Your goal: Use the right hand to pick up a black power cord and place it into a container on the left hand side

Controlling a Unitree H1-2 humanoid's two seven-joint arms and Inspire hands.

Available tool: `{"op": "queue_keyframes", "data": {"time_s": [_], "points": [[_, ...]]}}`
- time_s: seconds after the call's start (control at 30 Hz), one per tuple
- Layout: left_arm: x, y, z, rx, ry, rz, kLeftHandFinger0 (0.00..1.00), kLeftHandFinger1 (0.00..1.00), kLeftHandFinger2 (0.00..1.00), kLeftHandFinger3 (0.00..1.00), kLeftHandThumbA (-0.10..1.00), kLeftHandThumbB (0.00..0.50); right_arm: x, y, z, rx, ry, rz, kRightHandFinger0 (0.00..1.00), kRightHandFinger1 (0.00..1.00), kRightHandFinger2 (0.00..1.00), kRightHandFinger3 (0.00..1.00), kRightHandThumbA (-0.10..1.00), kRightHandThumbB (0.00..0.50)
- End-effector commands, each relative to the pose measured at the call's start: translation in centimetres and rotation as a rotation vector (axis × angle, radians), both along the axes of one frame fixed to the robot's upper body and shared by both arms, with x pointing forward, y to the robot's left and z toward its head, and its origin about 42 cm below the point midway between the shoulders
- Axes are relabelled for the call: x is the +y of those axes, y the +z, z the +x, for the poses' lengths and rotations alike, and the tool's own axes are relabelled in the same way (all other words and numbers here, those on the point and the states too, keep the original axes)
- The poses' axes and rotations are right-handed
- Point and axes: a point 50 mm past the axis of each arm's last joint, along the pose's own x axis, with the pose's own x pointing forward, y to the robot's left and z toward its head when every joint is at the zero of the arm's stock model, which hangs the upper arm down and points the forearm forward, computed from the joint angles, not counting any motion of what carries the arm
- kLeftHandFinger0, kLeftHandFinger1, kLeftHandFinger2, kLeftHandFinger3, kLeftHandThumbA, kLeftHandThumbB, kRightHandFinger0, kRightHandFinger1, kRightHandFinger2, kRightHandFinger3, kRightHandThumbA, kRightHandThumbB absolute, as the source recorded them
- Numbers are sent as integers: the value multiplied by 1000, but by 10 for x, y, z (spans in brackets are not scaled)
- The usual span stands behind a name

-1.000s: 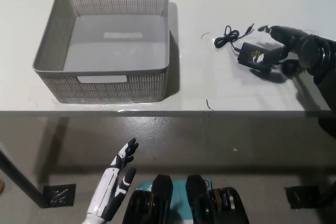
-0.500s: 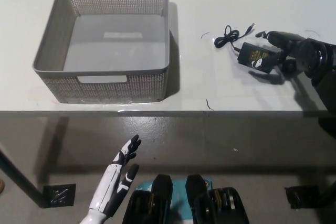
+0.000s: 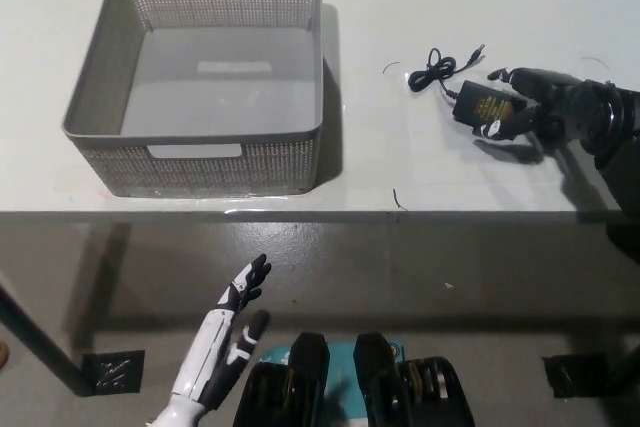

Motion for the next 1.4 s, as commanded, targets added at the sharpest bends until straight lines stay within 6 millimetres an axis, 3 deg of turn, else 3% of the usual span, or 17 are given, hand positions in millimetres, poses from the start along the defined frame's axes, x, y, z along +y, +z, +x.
{"op": "queue_keyframes", "data": {"time_s": [0.0,0.2,0.33,0.47,0.5,0.53,0.57,0.63,0.67,0.7,0.73,0.77,0.8,0.9,1.07,1.23,1.37], "points": [[-4,9,1,-35,-22,-4,1000,1000,1000,1000,961,117,-5,8,3,-54,9,-2,1000,1000,1000,1000,748,500],[-4,13,3,-30,-16,0,1000,1000,1000,1000,974,143,-8,-6,1,-48,-1,-19,1000,1000,1000,1000,737,500],[-3,12,4,-33,-18,2,1000,1000,1000,1000,942,122,-11,-8,0,-123,2,-2,1000,1000,1000,1000,726,500],[-4,12,4,-37,-17,6,1000,1000,1000,1000,930,120,-13,-5,1,-183,-10,8,1000,1000,1000,1000,617,415],[-4,13,4,-36,-19,9,1000,1000,1000,1000,930,121,-15,-5,0,-258,-29,65,595,595,640,784,358,358],[-4,13,4,-37,-20,10,1000,1000,1000,1000,929,121,-16,-5,0,-284,-38,87,388,478,540,695,309,346],[-4,12,4,-38,-21,6,1000,1000,1000,1000,915,115,-17,-5,-1,-328,-42,96,137,321,443,545,150,288],[-4,11,3,-33,-21,0,1000,1000,1000,1000,913,125,-17,-5,-3,-439,-59,122,10,287,486,486,-73,215],[-4,12,4,-34,-22,2,1000,1000,1000,1000,913,127,-17,-4,-4,-481,-60,127,0,346,631,574,-99,173],[-4,12,5,-36,-22,4,1000,1000,1000,1000,913,127,-17,-4,-4,-497,-59,129,0,346,631,574,-99,173],[-4,12,4,-39,-23,14,1000,1000,1000,1000,904,137,-18,-3,-5,-542,-56,126,1,447,786,736,-100,106],[-4,12,4,-39,-23,16,1000,1000,1000,1000,902,134,-18,-3,-5,-550,-57,125,18,492,846,829,-100,100],[-5,12,3,-41,-25,17,1000,1000,1000,1000,888,134,-19,-2,-6,-569,-55,130,17,512,830,889,-100,108],[-5,12,5,-42,-29,9,1000,1000,1000,1000,845,121,-16,5,-5,-602,-44,161,62,540,864,928,-100,133],[-5,12,6,-40,-29,7,1000,1000,1000,1000,831,120,-14,5,-5,-623,-41,185,12,487,840,940,-100,146],[-3,9,-1,-15,-28,16,1000,1000,1000,1000,823,113,-13,-5,-9,-636,-36,204,0,447,842,909,-100,148],[-1,2,-11,10,-29,5,1000,1000,1000,1000,779,92,-13,-11,-12,-634,-51,228,0,413,809,815,-100,128]]}}
